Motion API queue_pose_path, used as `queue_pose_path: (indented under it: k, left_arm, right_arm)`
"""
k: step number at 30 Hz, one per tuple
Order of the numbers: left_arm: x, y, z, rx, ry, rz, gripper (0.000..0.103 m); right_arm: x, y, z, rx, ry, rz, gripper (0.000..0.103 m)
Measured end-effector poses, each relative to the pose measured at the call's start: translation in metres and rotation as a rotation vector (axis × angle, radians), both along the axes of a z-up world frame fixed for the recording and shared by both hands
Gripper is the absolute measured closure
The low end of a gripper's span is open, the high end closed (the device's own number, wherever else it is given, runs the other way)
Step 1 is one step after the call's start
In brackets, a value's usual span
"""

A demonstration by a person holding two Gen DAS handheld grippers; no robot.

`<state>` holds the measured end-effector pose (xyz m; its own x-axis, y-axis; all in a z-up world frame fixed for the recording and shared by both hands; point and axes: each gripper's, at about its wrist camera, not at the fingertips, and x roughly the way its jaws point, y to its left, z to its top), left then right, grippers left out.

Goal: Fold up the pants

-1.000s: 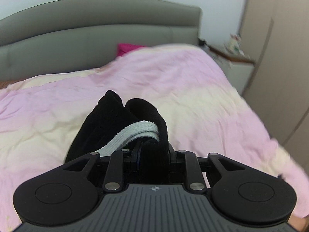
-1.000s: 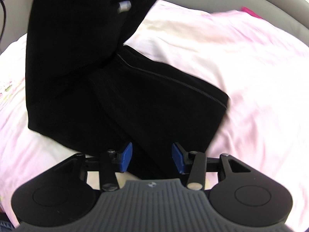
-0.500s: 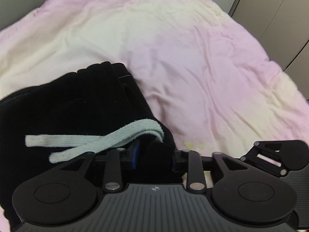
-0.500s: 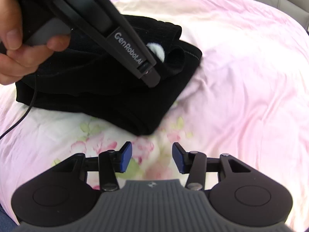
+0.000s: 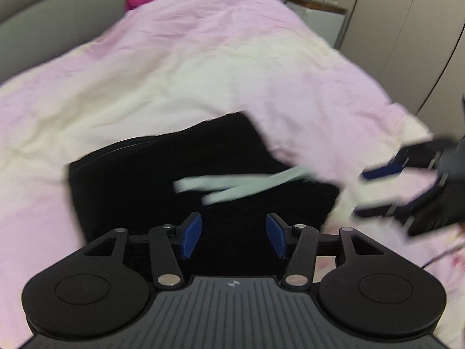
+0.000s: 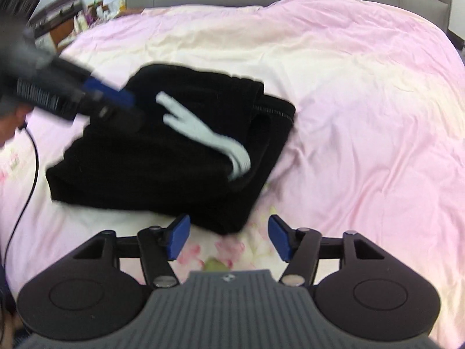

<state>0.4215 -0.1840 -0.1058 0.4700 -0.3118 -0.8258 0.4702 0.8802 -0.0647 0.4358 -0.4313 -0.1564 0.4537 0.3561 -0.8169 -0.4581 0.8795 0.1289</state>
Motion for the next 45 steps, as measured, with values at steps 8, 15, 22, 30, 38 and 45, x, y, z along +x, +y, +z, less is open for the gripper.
queue_pose_path:
  k: [8, 15, 22, 30, 38, 45]
  left_arm:
    - [-0.056, 0.083, -0.038, 0.125, -0.005, 0.042, 0.031]
    - [-0.083, 0.098, -0.081, 0.161, 0.006, 0.072, 0.052]
    - [-0.083, 0.11, -0.098, 0.139, 0.102, 0.099, 0.09]
    - [-0.089, 0.128, -0.071, 0.18, 0.161, 0.003, 0.093]
    - [-0.036, 0.162, -0.011, 0.064, 0.047, 0.127, 0.088]
    - [0.035, 0.163, -0.008, -0.088, -0.002, 0.28, 0.072]
  right_arm:
    - [0.037, 0.03, 0.004, 0.022, 0.017, -0.137, 0.043]
    - [0.043, 0.039, -0.041, -0.115, 0.135, -0.223, 0.052]
    - [0.037, 0.036, -0.052, -0.115, 0.16, -0.273, 0.052]
    - [0.035, 0.039, -0.045, -0.126, 0.152, -0.271, 0.052]
    - [0.037, 0.045, 0.002, -0.07, 0.046, -0.199, 0.045]
    - [0.089, 0.046, 0.001, 0.109, 0.049, -0.265, 0.041]
